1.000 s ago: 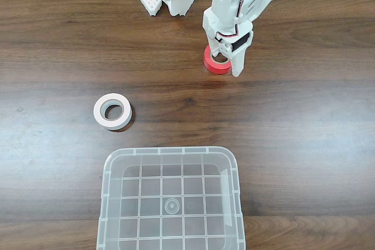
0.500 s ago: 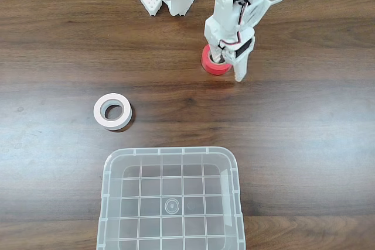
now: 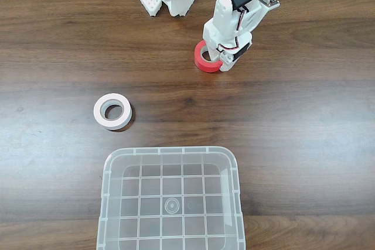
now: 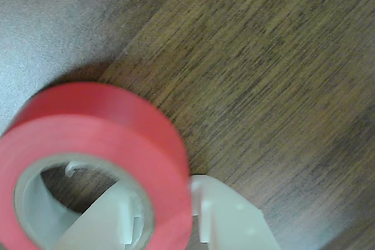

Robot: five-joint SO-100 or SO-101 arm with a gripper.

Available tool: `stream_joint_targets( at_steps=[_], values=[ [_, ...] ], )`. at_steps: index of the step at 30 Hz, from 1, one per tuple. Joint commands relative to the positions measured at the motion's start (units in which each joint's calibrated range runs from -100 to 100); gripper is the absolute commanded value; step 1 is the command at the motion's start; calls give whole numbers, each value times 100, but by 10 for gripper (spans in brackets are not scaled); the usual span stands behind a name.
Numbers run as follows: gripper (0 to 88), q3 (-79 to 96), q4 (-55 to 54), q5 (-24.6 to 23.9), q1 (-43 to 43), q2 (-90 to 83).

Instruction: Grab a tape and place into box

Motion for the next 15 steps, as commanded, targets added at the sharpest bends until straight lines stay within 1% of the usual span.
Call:
stream_joint_targets(
  at_steps=[1,4,7,11,15],
  values=[
    [56,-195,99,17,35,-43],
    [55,-396,141,17,93,-43],
    [54,-747,450,17,108,-43],
    [54,-1299,878,-14,115,-51],
    [54,-1991,1537,-25,174,-494]
  ],
)
